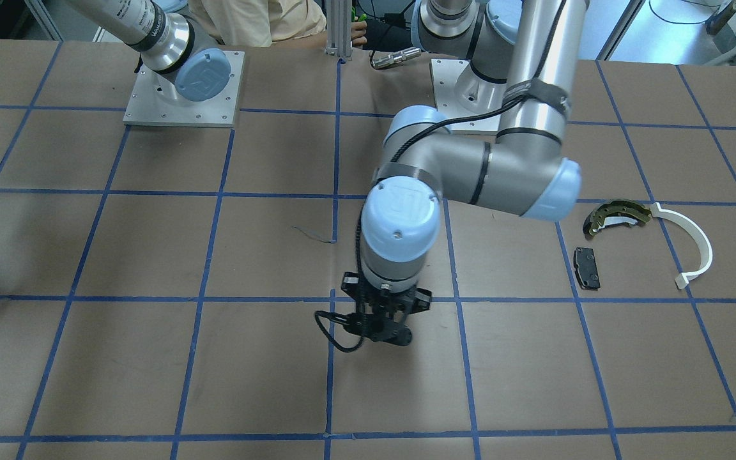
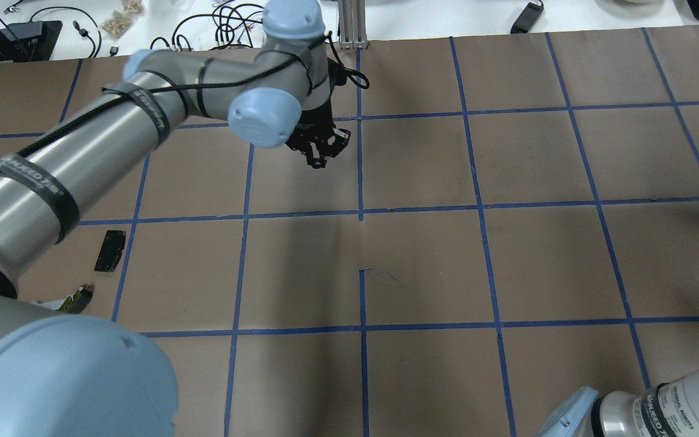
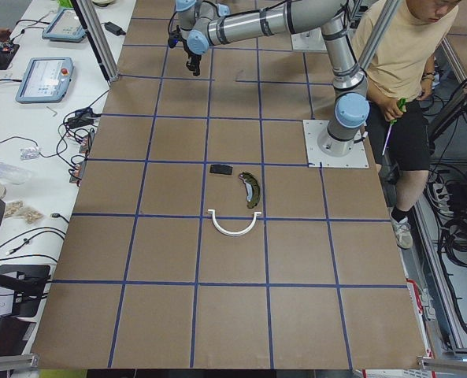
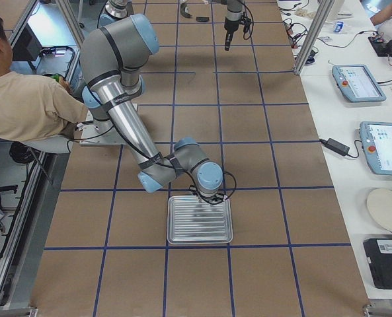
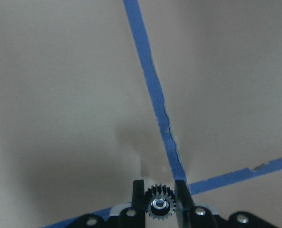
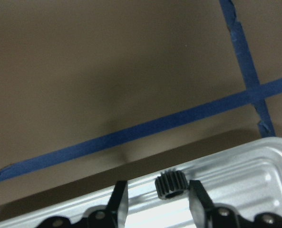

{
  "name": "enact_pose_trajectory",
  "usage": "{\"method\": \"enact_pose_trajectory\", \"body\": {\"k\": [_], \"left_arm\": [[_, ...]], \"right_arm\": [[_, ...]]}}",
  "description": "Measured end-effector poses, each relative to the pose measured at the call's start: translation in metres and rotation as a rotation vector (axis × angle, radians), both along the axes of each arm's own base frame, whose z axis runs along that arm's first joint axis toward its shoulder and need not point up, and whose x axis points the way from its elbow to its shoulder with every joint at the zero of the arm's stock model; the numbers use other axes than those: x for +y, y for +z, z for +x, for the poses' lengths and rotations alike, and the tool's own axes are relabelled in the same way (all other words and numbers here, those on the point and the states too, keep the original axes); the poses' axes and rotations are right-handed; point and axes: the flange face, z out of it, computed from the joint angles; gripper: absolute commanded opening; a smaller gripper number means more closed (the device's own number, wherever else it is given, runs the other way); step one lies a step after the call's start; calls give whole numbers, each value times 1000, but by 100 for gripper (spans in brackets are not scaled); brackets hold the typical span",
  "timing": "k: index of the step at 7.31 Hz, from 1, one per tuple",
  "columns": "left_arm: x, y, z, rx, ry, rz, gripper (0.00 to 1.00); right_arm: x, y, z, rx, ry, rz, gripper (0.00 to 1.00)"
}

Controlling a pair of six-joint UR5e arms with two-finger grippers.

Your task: Place bearing gear from tray to pile

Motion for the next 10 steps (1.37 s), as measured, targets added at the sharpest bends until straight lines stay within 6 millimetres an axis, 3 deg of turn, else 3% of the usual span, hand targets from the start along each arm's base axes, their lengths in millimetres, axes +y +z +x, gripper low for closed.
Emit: {"method": "enact_pose_trajectory", "body": {"k": [1, 3, 5, 7, 8, 9, 10], "left_arm": [[-13, 30, 49, -43, 17, 25, 0], [-28, 59, 156, -82, 70, 54, 0], [-30, 60, 267, -65, 143, 78, 0], [-11, 44, 351, -40, 164, 121, 0], [5, 33, 390, -23, 175, 138, 0], [22, 21, 422, -9, 184, 148, 0], [37, 8, 439, -3, 197, 151, 0]], "right_arm": [[0, -1, 0, -1, 0, 1, 19], [-1, 1, -1, 3, -3, 0, 15], [-2, 6, -2, 10, -16, -4, 14], [-2, 19, 0, 22, -67, -6, 15], [-7, 37, 12, 26, -129, -18, 15], [-20, 58, 41, 19, -208, -34, 15], [-38, 76, 92, 11, -297, -35, 15]]}}
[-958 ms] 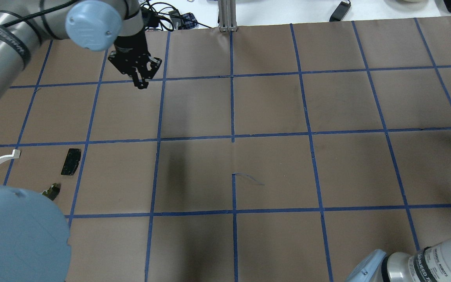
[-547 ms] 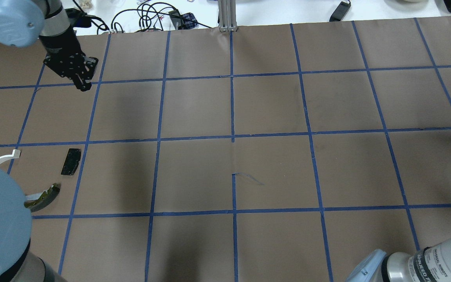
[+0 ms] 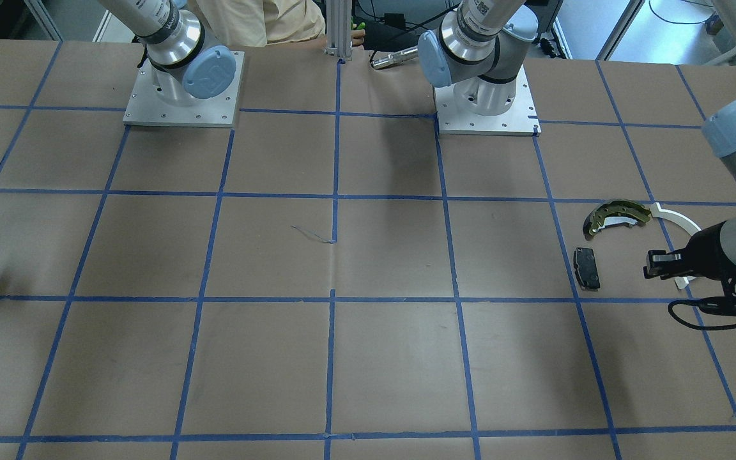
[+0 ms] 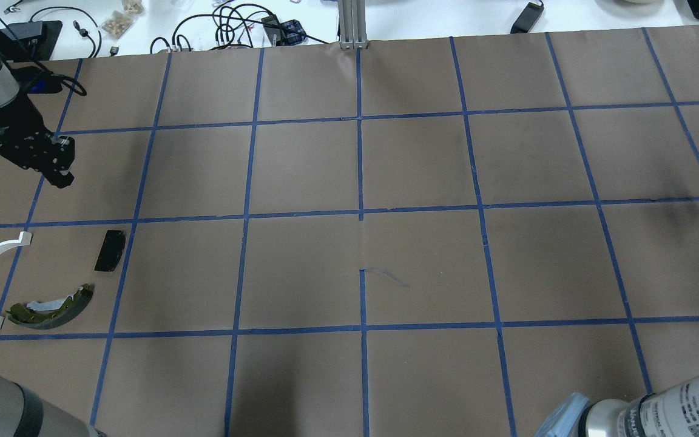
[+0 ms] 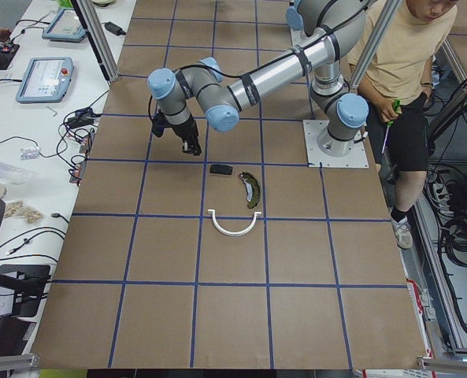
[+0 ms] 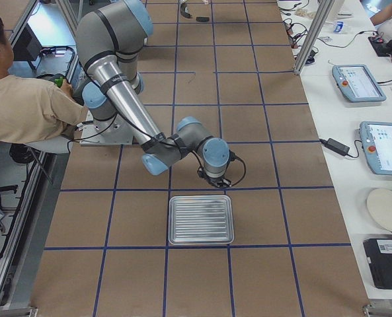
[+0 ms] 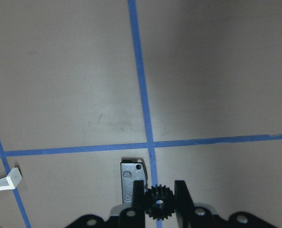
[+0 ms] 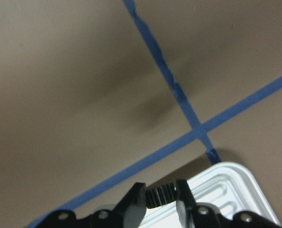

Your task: Place bearing gear from tray to pile

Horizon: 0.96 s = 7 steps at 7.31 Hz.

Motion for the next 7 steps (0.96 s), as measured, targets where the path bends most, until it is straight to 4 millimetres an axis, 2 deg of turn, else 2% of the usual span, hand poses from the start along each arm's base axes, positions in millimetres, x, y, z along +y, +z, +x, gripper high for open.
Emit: {"method": "enact_pose_trajectory", "body": {"k": [1, 2, 3, 4, 5, 6, 7], "left_arm": [[14, -19, 10, -6, 12, -15, 0], [29, -42, 21, -19, 24, -44, 0], [46, -64, 27, -25, 26, -62, 0], [59, -80, 29, -23, 26, -64, 0], [70, -91, 31, -16, 32, -55, 0], [78, -100, 34, -7, 42, -44, 0], [82, -106, 35, -2, 48, -36, 0]], "right_arm": [[-19, 13, 69, -6, -81, 3, 15], [-37, 25, 148, -10, -152, 4, 15], [-50, 33, 233, -20, -226, 11, 15], [-56, 36, 318, -33, -291, 27, 15], [-52, 37, 406, -45, -344, 40, 16], [-38, 37, 484, -59, -392, 43, 17], [-20, 34, 550, -74, -457, 47, 17]]}}
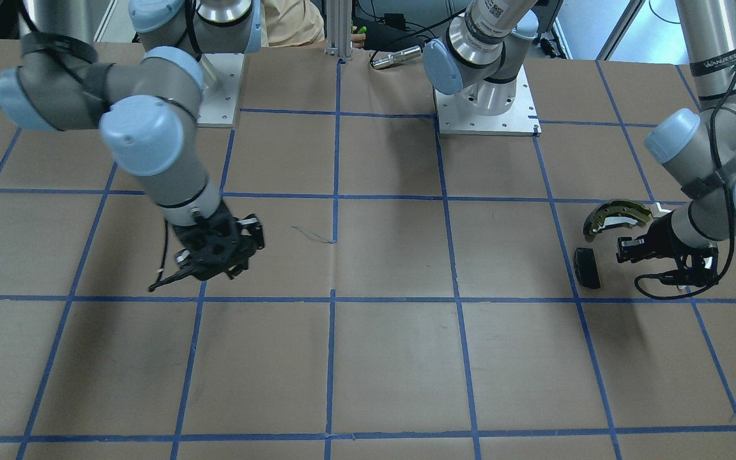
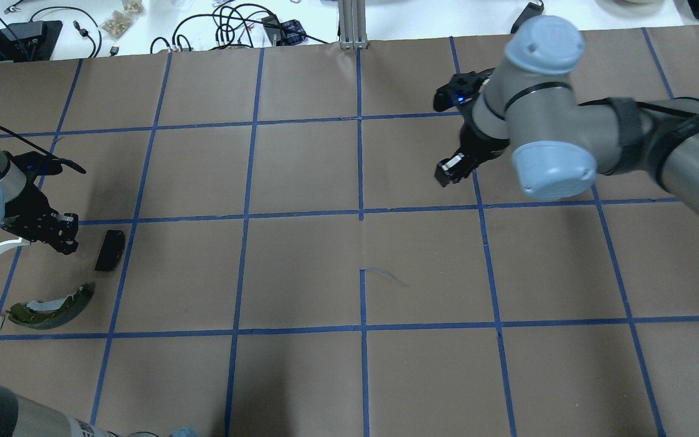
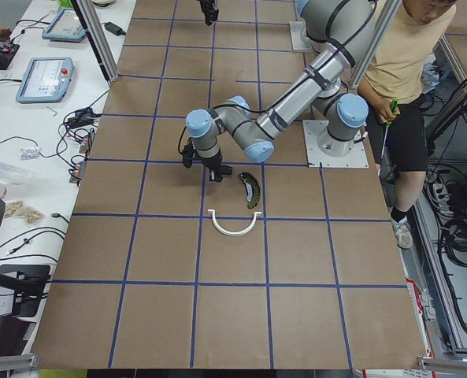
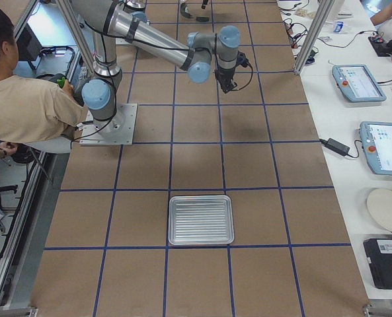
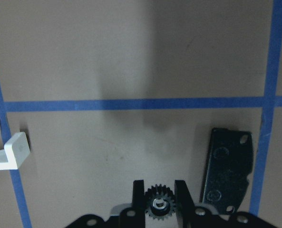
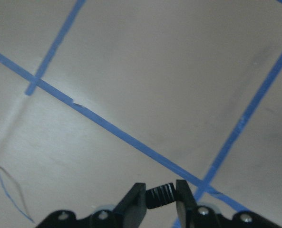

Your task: Place bearing gear from tray to pile

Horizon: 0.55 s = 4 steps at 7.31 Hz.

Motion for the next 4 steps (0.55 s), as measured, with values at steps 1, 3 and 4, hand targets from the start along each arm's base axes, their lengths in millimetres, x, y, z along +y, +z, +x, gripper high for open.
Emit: {"method": "enact_pose_trajectory", "body": {"k": [1, 3, 4], "left_arm": [[1, -5, 1, 3, 2, 4, 0], [1, -11, 2, 4, 6, 6, 32], [0, -14, 2, 4, 9, 8, 71]], "right_arm": [[18, -8, 51, -9, -59, 9, 17], [35, -32, 101, -11, -113, 24, 20], [37, -41, 109, -16, -130, 31, 35]]}}
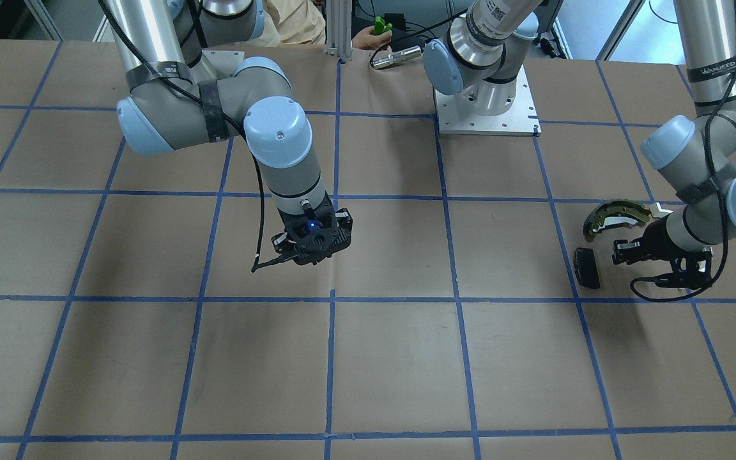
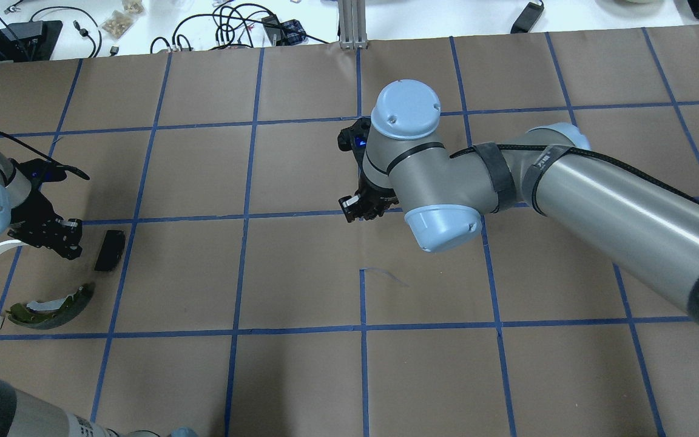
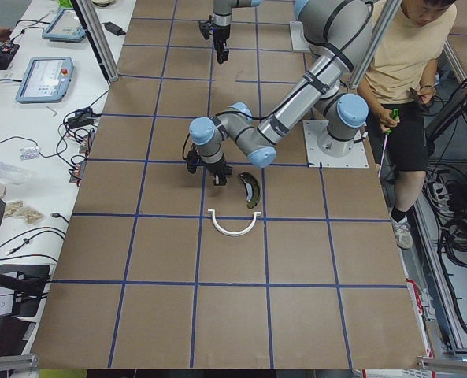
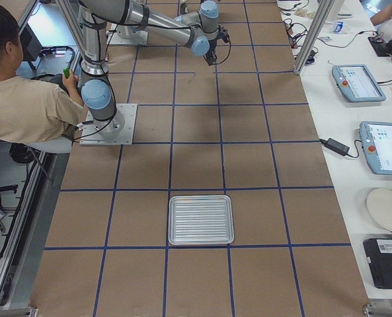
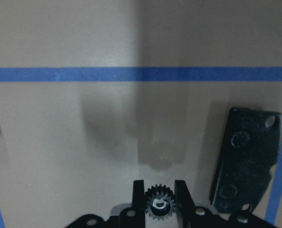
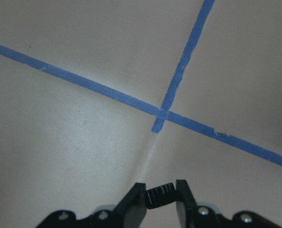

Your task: Place bearing gear from tray to pile

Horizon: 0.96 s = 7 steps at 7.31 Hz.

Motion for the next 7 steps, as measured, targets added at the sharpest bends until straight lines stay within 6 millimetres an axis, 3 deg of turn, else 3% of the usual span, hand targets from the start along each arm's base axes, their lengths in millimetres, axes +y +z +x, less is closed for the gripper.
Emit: {"method": "enact_pose_trajectory", "body": {"k": [1, 2, 5, 6, 7], "left_arm": [[0, -1, 0, 0, 4, 1, 91], [-1, -1, 1, -1, 6, 0, 100], [-10, 19, -7, -17, -8, -38, 100], [-22, 32, -17, -8, 4, -80, 100], [-38, 49, -38, 7, 22, -124, 100]], "right_arm": [[1, -5, 4, -1, -17, 6, 88], [0, -8, 5, 2, -28, 10, 100], [-5, -15, 6, 11, -26, 17, 100], [-12, -10, 4, 27, -27, 7, 100], [-22, 3, -4, 62, -36, -13, 100]]}}
